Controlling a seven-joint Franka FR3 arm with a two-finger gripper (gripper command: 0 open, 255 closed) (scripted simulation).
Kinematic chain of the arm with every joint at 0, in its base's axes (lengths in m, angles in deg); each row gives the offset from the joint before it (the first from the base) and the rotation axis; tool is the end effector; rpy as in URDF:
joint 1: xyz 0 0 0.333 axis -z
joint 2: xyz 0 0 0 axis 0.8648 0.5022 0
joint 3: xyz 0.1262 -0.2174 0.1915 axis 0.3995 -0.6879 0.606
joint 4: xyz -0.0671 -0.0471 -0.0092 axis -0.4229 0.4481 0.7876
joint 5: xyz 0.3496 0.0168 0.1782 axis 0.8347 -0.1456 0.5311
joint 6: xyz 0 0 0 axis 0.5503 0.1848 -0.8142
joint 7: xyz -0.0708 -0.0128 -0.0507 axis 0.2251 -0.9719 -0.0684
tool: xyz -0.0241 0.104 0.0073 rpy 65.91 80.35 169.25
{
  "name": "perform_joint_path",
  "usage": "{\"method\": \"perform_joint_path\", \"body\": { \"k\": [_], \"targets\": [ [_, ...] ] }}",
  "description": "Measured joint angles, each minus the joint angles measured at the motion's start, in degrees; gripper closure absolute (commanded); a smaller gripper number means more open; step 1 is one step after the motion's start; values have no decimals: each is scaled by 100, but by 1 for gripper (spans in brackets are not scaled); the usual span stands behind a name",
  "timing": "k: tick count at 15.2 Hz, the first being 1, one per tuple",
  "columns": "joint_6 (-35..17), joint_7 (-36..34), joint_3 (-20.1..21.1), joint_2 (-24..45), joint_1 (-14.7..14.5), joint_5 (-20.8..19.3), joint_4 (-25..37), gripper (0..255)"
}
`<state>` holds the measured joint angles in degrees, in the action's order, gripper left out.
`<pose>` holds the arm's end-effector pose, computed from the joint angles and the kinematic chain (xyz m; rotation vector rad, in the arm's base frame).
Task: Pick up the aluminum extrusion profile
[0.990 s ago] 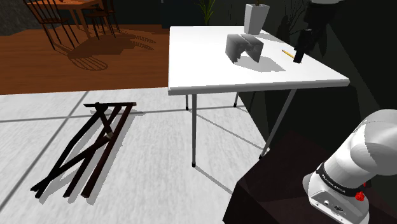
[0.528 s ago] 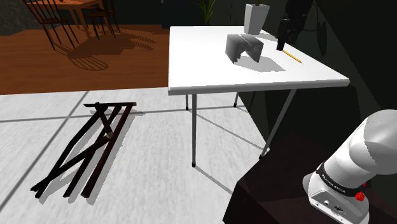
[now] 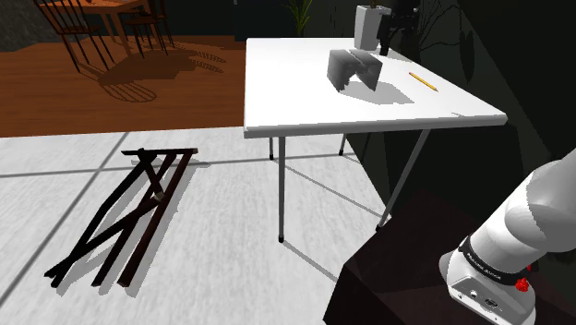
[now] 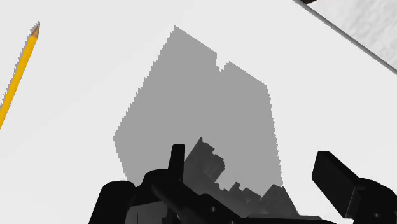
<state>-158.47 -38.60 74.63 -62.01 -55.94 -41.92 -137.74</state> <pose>0.4829 -0.1100 0.6468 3.0923 -0.1097 -0.0680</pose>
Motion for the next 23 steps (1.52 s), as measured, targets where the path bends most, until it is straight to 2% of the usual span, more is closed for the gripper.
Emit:
{"method": "perform_joint_path", "body": {
  "k": [3,5,12,13,23],
  "targets": [
    [114,14,-91,729,60,129,818,0],
    [159,51,-131,943,97,166,1065,0],
    [-366,28,-139,875,104,160,468,0],
    [-395,25,-138,866,103,159,431,255],
    [-427,20,-135,843,101,160,387,255]
  ]
}}
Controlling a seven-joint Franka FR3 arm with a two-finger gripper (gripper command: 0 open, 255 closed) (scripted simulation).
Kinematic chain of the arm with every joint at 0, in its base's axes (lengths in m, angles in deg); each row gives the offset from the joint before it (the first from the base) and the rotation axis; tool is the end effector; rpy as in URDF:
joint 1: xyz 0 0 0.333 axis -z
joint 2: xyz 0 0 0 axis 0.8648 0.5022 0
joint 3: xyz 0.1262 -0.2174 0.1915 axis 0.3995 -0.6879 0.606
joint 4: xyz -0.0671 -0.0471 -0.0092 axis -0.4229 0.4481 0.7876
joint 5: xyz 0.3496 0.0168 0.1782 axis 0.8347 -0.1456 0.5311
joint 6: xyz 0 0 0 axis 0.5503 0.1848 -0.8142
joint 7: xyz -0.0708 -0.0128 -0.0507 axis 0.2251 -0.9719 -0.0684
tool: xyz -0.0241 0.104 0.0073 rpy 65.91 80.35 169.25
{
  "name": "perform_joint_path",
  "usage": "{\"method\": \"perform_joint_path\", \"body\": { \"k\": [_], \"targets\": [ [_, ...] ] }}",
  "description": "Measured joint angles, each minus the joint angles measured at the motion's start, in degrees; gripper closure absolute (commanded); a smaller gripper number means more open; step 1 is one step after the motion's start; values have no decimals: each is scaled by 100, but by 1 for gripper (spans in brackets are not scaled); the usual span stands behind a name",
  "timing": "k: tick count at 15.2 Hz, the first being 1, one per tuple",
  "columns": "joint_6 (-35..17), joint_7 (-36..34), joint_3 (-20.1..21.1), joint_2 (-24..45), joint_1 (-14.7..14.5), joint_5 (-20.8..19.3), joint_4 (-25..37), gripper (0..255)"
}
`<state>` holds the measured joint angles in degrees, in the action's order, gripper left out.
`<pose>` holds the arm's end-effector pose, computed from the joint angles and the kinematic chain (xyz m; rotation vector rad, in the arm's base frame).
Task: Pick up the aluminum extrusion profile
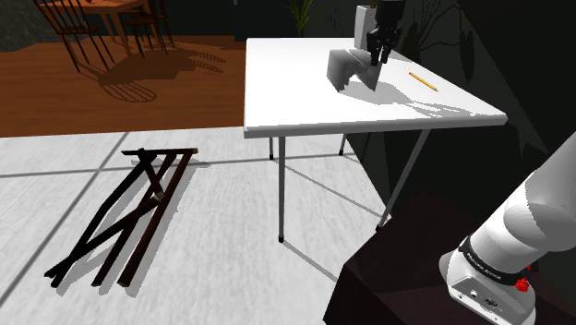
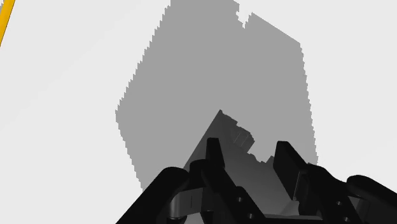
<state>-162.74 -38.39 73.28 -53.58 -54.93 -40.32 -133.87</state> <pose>0.5315 -0.1340 0.6084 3.1010 -0.1633 -0.0732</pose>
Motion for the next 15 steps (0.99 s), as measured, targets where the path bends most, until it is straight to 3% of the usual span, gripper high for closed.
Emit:
{"method": "perform_joint_path", "body": {
  "k": [15],
  "targets": [
    [1214,99,-27,452,31,58,1651,255]
  ]
}}
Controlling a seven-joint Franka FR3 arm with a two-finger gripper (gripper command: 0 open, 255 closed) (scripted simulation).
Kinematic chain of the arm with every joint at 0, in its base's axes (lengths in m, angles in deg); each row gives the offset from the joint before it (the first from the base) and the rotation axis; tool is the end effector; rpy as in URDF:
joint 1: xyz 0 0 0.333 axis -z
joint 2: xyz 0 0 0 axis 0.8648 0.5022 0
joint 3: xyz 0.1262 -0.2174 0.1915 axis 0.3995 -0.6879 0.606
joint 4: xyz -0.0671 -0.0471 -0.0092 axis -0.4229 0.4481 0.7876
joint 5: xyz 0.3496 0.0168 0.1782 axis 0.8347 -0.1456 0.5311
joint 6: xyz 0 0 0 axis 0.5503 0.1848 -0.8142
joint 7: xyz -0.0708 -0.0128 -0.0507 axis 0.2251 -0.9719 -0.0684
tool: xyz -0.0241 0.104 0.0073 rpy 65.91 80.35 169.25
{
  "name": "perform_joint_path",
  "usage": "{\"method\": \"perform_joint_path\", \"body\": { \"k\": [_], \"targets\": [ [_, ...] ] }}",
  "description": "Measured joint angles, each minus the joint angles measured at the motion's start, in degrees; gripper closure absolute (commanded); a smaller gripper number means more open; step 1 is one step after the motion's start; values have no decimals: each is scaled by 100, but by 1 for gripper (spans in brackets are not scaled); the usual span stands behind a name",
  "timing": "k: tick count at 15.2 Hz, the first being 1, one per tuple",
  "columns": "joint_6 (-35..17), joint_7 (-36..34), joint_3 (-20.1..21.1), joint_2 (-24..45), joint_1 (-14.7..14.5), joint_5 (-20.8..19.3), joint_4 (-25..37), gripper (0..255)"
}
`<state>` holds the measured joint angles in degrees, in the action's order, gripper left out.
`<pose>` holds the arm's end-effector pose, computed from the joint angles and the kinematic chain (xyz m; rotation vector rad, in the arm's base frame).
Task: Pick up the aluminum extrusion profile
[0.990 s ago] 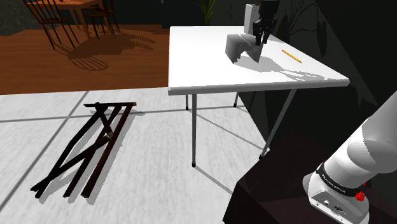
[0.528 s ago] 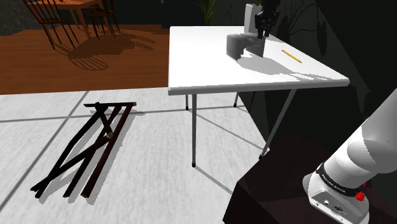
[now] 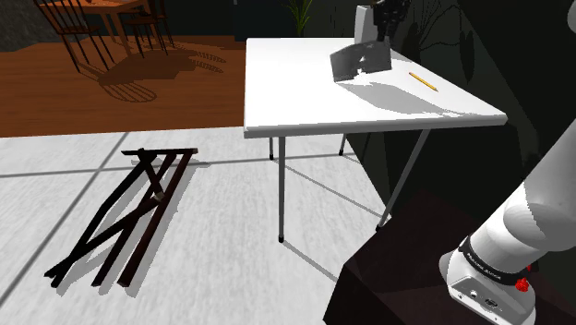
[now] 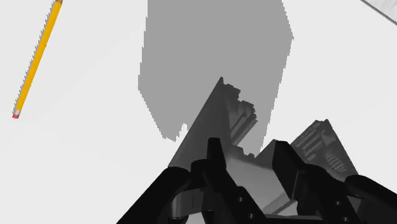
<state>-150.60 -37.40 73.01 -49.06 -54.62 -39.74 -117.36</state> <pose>0.5327 -0.1352 0.6805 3.1005 -0.1639 -0.0768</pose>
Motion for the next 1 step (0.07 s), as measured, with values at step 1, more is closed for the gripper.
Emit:
{"method": "perform_joint_path", "body": {
  "k": [1],
  "targets": [
    [55,6,-2,21,3,3,75,255]
  ]
}}
